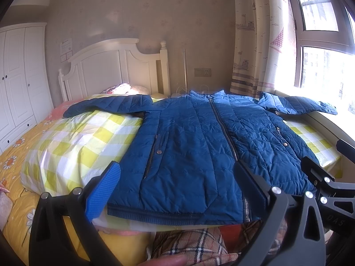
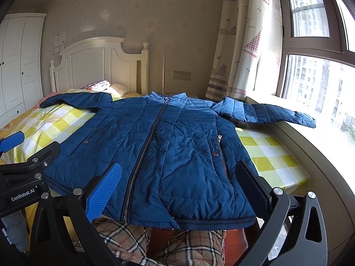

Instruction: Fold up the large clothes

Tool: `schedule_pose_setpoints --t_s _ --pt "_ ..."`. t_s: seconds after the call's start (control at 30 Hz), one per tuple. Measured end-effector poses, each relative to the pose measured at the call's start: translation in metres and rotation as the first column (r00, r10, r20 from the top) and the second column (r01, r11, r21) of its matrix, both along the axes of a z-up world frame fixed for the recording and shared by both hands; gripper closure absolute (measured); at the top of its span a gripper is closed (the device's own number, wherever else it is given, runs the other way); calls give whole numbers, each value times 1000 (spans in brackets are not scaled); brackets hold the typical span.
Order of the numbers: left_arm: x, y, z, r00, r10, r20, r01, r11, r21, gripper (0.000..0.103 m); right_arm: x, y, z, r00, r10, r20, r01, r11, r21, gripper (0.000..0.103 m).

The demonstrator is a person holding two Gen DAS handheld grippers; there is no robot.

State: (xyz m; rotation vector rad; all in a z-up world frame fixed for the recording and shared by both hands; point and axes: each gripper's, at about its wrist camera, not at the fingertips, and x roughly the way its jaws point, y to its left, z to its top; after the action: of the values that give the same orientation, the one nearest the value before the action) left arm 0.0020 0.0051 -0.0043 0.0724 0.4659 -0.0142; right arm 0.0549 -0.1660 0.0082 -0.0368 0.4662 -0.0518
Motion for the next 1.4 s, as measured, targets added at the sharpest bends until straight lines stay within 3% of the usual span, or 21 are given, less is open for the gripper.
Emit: schedule_pose_setpoints --t_s 1.4 --pt "0 0 1 1000 2 -1 -2 1000 -1 2 -2 2 -6 1000 6 -7 -6 1000 15 5"
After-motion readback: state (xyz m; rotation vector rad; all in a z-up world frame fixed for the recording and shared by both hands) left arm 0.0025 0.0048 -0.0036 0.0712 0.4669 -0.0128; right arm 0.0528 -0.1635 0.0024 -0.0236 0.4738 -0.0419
